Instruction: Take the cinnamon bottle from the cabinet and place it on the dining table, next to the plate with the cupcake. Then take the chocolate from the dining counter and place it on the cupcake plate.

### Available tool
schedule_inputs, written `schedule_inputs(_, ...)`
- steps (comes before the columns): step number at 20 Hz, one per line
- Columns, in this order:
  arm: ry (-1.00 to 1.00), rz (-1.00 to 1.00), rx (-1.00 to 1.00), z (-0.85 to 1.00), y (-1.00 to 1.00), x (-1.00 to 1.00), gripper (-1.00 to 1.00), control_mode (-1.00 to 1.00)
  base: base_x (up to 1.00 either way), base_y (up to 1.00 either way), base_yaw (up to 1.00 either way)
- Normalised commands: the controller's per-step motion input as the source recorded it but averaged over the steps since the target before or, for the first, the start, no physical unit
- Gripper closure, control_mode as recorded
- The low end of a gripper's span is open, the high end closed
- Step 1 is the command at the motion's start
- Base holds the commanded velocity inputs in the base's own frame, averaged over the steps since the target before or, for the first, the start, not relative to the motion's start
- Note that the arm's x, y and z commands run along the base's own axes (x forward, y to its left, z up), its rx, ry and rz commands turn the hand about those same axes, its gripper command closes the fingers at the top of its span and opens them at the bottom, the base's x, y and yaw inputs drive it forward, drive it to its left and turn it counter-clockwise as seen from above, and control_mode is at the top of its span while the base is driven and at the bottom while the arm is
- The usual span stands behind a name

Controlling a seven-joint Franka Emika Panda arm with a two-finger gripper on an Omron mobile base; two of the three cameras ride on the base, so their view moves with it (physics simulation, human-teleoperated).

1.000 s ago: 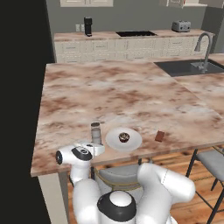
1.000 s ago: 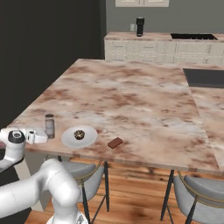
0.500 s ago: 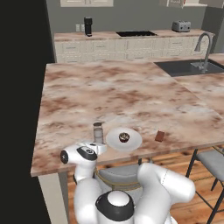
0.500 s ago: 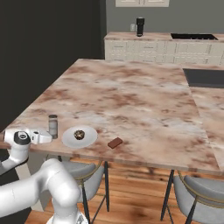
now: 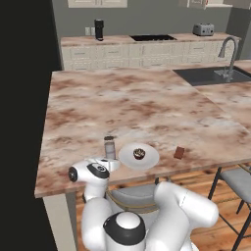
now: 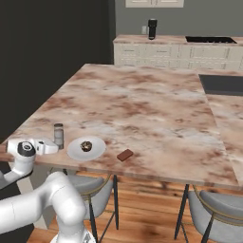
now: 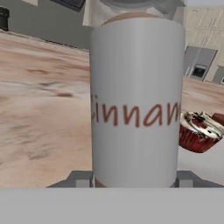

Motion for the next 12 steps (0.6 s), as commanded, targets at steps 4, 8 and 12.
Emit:
schedule_inputs(4, -0.06, 0.03, 0.0, -0.66, 0.05, -0.04, 1.0, -1.0, 0.0, 0.0, 0.0)
schedule_inputs(8, -0.1, 0.02, 0.0, -0.52, 0.01, 0.0, 1.0, -1.0, 0.0, 0.0, 0.0)
schedule_inputs(12, -0.09, 0.0, 0.0, -0.61, 0.09, 0.0, 1.0, -1.0, 0.0, 0.0, 0.0)
